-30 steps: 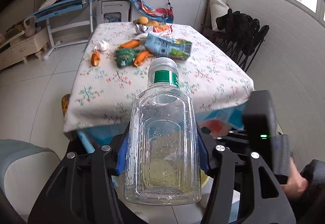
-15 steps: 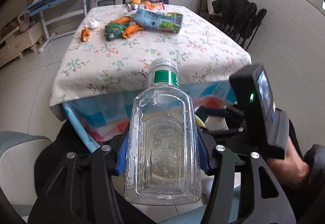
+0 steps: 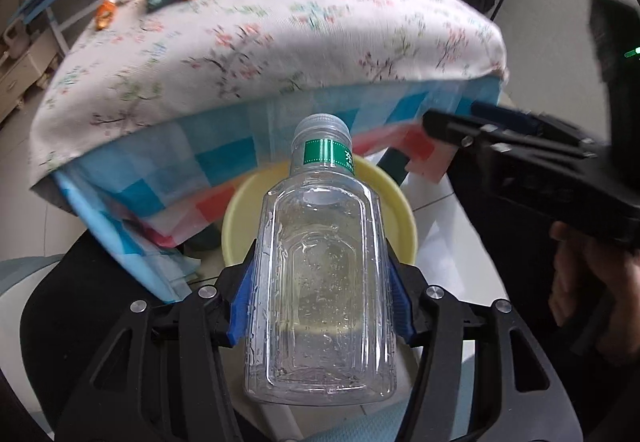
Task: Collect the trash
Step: 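Carry tissue and bottle to the yellow basin and open both grippers, then withdraw both tools from the basin back over the table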
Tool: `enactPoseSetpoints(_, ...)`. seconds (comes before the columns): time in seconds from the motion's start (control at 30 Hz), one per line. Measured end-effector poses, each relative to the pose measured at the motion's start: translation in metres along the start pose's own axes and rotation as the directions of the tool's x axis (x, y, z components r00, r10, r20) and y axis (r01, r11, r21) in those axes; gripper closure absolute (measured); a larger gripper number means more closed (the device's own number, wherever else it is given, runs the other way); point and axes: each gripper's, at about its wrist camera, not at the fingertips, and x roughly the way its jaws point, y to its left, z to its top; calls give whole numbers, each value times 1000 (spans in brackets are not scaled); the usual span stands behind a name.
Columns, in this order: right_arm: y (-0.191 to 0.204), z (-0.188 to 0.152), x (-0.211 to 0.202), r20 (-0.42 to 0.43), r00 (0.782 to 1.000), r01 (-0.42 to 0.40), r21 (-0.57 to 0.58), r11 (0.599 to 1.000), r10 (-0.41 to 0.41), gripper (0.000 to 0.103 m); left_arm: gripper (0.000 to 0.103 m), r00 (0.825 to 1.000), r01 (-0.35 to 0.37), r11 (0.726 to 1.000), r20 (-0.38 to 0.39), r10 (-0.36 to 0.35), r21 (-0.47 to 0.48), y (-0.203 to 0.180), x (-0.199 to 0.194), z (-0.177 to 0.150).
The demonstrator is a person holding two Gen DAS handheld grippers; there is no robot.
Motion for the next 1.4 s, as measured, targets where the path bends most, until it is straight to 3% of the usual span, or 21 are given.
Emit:
enactPoseSetpoints(0.17,-8,-1,-2,16,1000,-15,22,1000,15,36,48,999,-39,999,-32,39,8,-4,16,0)
enactPoseSetpoints(0.63,-3,-2,-6,42,998,-42,14,999,41,33,42,994,-40,997,101,47,-62,10,-14,1)
enactPoseSetpoints(1.4,7,-3,-7,67,997,-30,-33,999,32,30,37,973,-93,987,198,118,-135,24,-35,-1)
